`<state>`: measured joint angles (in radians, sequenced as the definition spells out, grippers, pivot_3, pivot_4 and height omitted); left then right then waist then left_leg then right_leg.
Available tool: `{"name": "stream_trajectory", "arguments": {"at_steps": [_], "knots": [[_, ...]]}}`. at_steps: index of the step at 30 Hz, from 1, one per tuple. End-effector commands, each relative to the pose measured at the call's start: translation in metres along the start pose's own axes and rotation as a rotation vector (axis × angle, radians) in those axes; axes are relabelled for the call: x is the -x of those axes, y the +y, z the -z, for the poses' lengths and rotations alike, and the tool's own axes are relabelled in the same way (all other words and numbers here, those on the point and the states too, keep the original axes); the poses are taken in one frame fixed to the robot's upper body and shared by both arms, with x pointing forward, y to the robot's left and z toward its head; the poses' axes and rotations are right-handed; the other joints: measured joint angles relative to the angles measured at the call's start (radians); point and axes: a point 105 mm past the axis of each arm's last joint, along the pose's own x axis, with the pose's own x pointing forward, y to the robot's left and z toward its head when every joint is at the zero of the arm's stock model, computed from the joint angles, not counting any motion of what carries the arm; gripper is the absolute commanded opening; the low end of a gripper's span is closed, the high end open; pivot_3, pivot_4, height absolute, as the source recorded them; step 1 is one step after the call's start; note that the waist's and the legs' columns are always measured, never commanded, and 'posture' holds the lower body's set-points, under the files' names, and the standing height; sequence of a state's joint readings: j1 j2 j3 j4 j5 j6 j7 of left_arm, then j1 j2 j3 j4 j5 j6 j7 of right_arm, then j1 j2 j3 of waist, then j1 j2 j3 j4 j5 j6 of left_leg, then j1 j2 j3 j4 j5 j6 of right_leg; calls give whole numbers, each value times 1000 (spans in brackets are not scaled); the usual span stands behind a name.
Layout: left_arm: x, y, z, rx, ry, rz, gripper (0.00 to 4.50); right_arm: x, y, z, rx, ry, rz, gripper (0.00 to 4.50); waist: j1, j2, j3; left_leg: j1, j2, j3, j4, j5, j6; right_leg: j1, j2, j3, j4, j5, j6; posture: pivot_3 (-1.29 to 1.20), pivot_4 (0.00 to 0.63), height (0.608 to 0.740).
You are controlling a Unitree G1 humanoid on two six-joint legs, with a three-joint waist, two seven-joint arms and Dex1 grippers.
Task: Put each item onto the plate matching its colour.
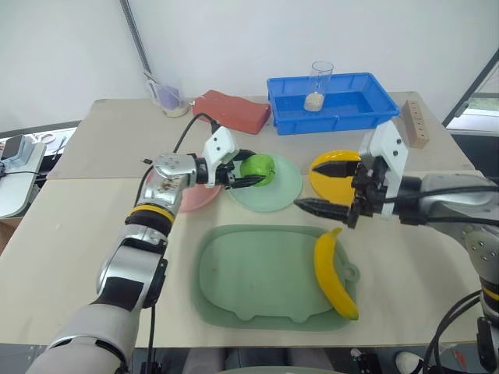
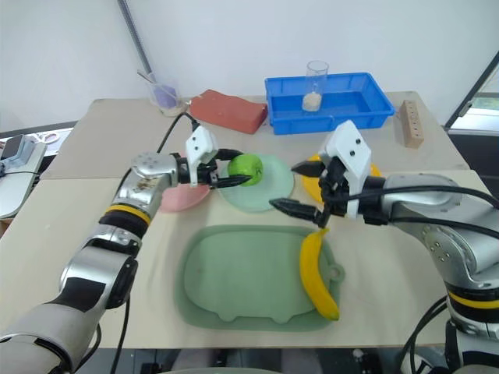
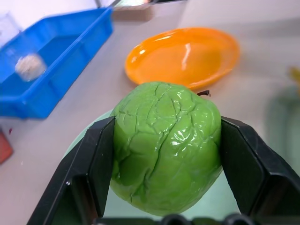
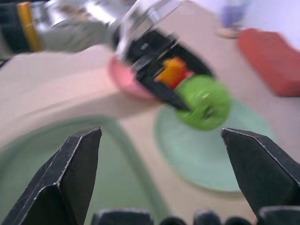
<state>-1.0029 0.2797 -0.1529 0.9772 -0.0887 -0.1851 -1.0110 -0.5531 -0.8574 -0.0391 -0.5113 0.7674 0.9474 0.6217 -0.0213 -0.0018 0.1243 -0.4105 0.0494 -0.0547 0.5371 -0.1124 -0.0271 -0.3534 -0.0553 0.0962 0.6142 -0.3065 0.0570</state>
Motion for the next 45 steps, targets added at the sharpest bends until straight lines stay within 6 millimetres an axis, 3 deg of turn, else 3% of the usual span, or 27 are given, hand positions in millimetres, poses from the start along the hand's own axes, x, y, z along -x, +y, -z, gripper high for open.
{"name": "stream_trajectory", "arguments": {"at_steps": [1, 5, 6, 8, 13, 18, 24, 27, 32, 37, 44, 45], "knots": [[-4, 9, 0, -38, 15, -66, 2879, -3, -9, -5, 26, 4, 67, 4500, 0, 0, 0, 0, 0, 0, 0, 0, 0, 0, 0, 0, 0, 0, 0, 0, 150, 740], [-7, 8, 6, -21, 34, -76, 2879, -5, -9, -5, 23, 4, 77, 4500, 0, 1, 0, -2, 0, 0, -1, 0, 0, 0, 1, 1, 1, 0, 0, 0, 150, 740], [-7, 8, 6, -15, 30, -75, 3880, -5, -9, -4, 21, 4, 78, 4500, 1, 1, 0, -3, 0, 0, -1, 0, 0, 0, 1, 1, 1, 0, 0, 0, 150, 740], [-7, 9, 3, 0, 8, -72, 4464, -5, -8, -3, 17, 6, 80, 4500, 2, 1, 0, -3, 0, 0, 0, 0, 0, 0, 1, 1, 1, 0, 0, 0, 150, 740], [4, 15, -15, 13, -80, -48, 4464, 0, -8, 5, 3, 31, 96, 4500, 4, 1, 0, -3, 0, 0, 0, 0, 0, -1, 0, 0, 1, 0, 1, 0, 150, 740], [28, 15, -40, -89, -127, 71, 4464, 11, -3, 23, -39, 97, 108, 4500, 3, 2, -1, -4, 0, 0, 0, 0, 0, 0, 0, 0, 2, 1, 1, 0, 150, 740], [73, -31, -55, -251, -89, 418, 4464, 27, 26, 62, -153, 235, 102, 4500, -8, 5, -3, -1, 1, 0, -1, 0, 0, 2, 0, 1, 5, -2, -2, 0, 150, 740], [85, -62, -65, -298, -118, 543, 4464, 35, 42, 85, -207, 316, 100, 4500, -9, 4, -2, -1, 1, 0, 0, 0, 0, 1, 0, 1, 9, -4, -2, 0, 150, 740], [97, -111, -63, -387, -141, 703, 4464, 40, 56, 111, -300, 398, 153, 4500, -11, 3, -2, 4, 2, 2, 1, 0, 0, 2, -1, 0, 10, -9, -11, 0, 150, 740], [95, -119, -65, -392, -163, 705, 4464, 38, 64, 131, -386, 451, 215, 4500, -13, 2, -1, 3, 1, 2, 2, -4, -7, 1, -1, 0, 10, -9, -11, 0, 150, 740], [96, -121, -63, -382, -158, 702, 4464, 29, 70, 138, -425, 459, 227, 4500, -20, 2, -1, 3, 1, 2, 3, -1, -2, 1, -1, 0, 10, -9, -11, 0, 150, 740], [97, -122, -64, -379, -158, 704, 4493, 29, 69, 138, -417, 459, 230, 4242, -21, 2, -1, 3, 1, 2, 2, -1, -2, 1, -1, 0, 10, -9, -11, 0, 150, 740]]}}
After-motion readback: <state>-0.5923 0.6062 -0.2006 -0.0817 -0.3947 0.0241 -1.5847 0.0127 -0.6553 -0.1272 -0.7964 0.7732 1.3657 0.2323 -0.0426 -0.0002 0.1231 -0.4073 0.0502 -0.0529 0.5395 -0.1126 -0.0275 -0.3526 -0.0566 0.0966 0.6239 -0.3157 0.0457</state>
